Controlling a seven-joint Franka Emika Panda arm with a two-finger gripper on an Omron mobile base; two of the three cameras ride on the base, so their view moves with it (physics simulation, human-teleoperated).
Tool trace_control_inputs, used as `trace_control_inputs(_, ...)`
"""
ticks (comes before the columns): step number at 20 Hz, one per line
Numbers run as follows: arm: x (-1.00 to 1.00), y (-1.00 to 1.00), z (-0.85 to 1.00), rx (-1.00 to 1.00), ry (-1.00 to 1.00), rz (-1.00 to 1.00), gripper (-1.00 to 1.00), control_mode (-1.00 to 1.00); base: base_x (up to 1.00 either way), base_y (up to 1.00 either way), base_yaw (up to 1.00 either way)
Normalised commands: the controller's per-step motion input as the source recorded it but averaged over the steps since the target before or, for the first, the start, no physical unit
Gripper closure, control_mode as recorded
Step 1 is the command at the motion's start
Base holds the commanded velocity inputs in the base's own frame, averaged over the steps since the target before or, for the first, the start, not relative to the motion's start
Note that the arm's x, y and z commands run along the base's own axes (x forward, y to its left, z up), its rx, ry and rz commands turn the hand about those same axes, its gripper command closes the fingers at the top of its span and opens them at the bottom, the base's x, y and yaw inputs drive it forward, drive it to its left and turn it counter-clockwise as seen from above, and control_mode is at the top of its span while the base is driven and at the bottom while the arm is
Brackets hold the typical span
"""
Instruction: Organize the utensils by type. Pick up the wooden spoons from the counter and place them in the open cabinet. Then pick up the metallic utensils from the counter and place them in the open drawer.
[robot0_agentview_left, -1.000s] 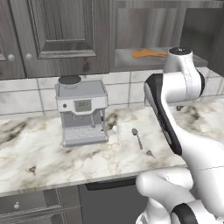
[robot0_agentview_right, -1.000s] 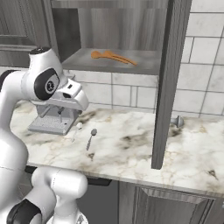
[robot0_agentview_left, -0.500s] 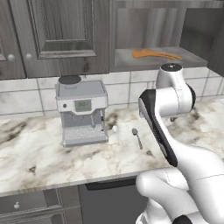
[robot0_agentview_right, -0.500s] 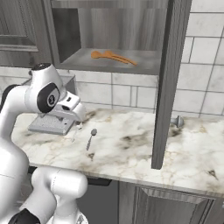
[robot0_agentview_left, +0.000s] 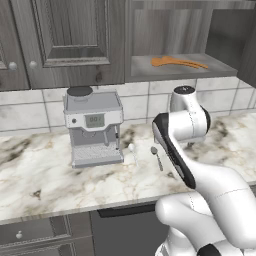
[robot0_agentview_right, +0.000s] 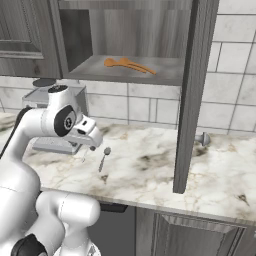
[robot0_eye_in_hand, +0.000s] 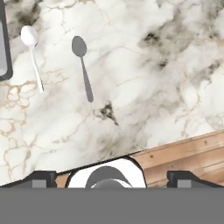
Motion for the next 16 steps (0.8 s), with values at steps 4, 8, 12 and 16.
trace_control_inputs(4, 0.43, 0.00, -0.48, 0.00, 0.02, 0.05, -1.00, -1.00, 0.00, 0.00, 0.00)
trace_control_inputs(8, 0.34, 0.00, -0.51, 0.00, 0.00, 0.05, -1.00, -1.00, 0.00, 0.00, 0.00)
trace_control_inputs(12, 0.21, 0.00, -0.43, 0.00, 0.00, 0.05, -1.00, -1.00, 0.00, 0.00, 0.00)
trace_control_inputs(16, 0.13, 0.00, -0.31, 0.00, 0.00, 0.06, -1.00, -1.00, 0.00, 0.00, 0.00)
